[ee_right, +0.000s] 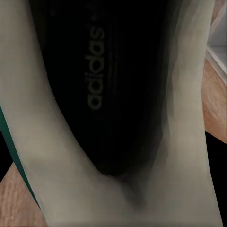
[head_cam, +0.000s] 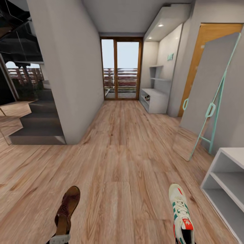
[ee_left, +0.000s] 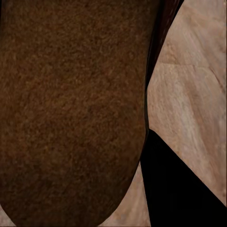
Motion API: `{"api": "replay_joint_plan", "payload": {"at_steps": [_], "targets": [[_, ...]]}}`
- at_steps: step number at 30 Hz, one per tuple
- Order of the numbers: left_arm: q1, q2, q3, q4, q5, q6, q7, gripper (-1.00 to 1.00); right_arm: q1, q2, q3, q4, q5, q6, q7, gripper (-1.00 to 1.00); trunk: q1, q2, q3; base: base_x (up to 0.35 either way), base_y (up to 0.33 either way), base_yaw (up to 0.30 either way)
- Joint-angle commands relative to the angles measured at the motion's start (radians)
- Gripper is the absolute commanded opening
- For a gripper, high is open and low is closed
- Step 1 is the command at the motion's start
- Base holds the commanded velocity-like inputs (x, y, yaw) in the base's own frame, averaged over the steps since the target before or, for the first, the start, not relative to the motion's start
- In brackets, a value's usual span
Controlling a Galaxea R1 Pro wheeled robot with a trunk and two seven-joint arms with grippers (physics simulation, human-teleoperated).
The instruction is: Pick up the two gym shoes and the two sandals from the corridor floor and place them onto the hallstand (shoe rack) in the corridor, making sure they are on the rack and not on the floor. Arrange them so the two gym shoes are next to each other and the two sandals are next to each other.
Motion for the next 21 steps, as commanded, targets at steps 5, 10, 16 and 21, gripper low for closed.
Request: {"api": "replay_joint_plan", "payload": {"at_steps": [5, 10, 16, 21], "targets": [[0.003, -0.003, -0.037, 0.000, -0.061, 0.000, 0.048, -1.00, -0.001, 0.000, -0.004, 0.001, 0.010, -0.003, -0.005, -1.00, 0.000, 0.000, -0.001, 0.338, 0.000, 0.000], [0.013, 0.011, -0.041, 0.001, -0.031, 0.001, 0.064, -1.00, -0.001, 0.000, -0.003, 0.000, 0.010, -0.003, -0.004, -1.00, 0.000, 0.000, -0.001, 0.337, 0.000, 0.000], [0.015, 0.026, 0.003, 0.029, 0.010, 0.000, 0.064, -1.00, -0.001, 0.000, -0.006, -0.005, 0.006, -0.002, -0.007, -1.00, 0.000, 0.000, -0.001, 0.337, 0.000, 0.000], [0.015, 0.030, 0.010, 0.062, 0.012, -0.007, 0.063, -1.00, -0.001, 0.001, -0.011, -0.005, 0.004, -0.002, -0.011, -1.00, 0.000, 0.000, -0.001, 0.338, 0.000, 0.000]]}}
